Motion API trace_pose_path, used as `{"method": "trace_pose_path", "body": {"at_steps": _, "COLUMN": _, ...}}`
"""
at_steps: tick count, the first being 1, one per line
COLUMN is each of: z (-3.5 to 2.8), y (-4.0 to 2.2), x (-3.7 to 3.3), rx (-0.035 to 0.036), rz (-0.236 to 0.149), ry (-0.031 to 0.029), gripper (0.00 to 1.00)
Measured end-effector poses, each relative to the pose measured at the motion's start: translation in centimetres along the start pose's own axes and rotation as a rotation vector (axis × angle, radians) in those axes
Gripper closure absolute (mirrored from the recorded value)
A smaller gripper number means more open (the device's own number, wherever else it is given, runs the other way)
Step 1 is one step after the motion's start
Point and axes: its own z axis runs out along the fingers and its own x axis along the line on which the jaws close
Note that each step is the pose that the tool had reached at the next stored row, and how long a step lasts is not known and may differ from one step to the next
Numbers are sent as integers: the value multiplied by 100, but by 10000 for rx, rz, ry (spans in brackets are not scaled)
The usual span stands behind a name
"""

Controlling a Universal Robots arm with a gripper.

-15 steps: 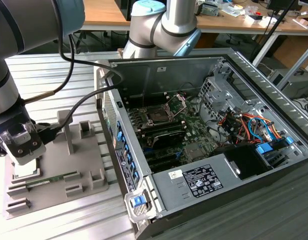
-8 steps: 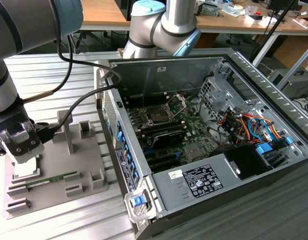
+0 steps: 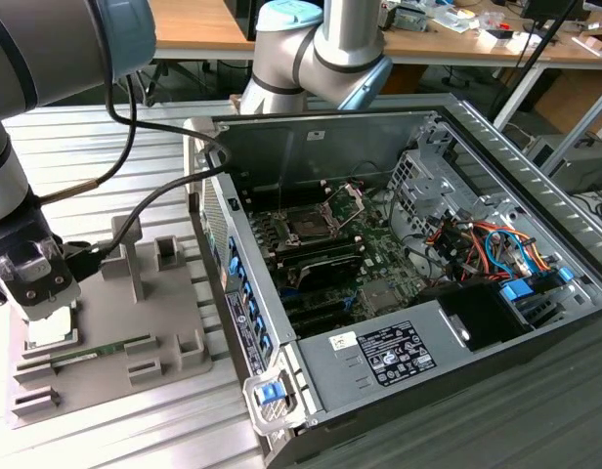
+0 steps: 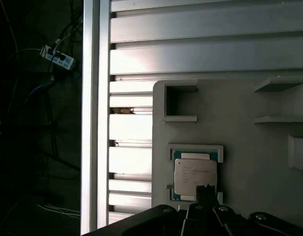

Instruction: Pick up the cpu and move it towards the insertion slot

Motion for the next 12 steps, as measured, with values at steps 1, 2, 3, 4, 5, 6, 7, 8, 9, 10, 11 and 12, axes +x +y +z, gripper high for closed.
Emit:
{"method": "trace_pose_path", "body": {"at_steps": 1, "z": 18, "y": 0, "x": 4, "rx": 0, "rz": 1, "ry": 0, "gripper": 89}}
{"method": "trace_pose_path", "body": {"at_steps": 2, "z": 34, "y": 0, "x": 7, "rx": 0, "rz": 1, "ry": 0, "gripper": 89}}
{"method": "trace_pose_path", "body": {"at_steps": 3, "z": 46, "y": -1, "x": 10, "rx": 0, "rz": 1, "ry": 0, "gripper": 89}}
{"method": "trace_pose_path", "body": {"at_steps": 4, "z": 55, "y": -1, "x": 10, "rx": 0, "rz": 1, "ry": 0, "gripper": 89}}
{"method": "trace_pose_path", "body": {"at_steps": 5, "z": 62, "y": -1, "x": 11, "rx": 0, "rz": 1, "ry": 0, "gripper": 89}}
{"method": "trace_pose_path", "body": {"at_steps": 6, "z": 73, "y": -1, "x": 12, "rx": 1, "rz": 1, "ry": 1, "gripper": 89}}
{"method": "trace_pose_path", "body": {"at_steps": 7, "z": 79, "y": -1, "x": 12, "rx": 0, "rz": 1, "ry": 1, "gripper": 89}}
{"method": "trace_pose_path", "body": {"at_steps": 8, "z": 83, "y": -1, "x": 12, "rx": 0, "rz": 1, "ry": 0, "gripper": 89}}
{"method": "trace_pose_path", "body": {"at_steps": 9, "z": 88, "y": -1, "x": 12, "rx": 0, "rz": 1, "ry": 0, "gripper": 89}}
{"method": "trace_pose_path", "body": {"at_steps": 10, "z": 96, "y": -2, "x": 12, "rx": 0, "rz": 1, "ry": -1, "gripper": 89}}
{"method": "trace_pose_path", "body": {"at_steps": 11, "z": 103, "y": -2, "x": 12, "rx": 0, "rz": 1, "ry": 0, "gripper": 89}}
{"method": "trace_pose_path", "body": {"at_steps": 12, "z": 109, "y": -2, "x": 12, "rx": 0, "rz": 1, "ry": 0, "gripper": 89}}
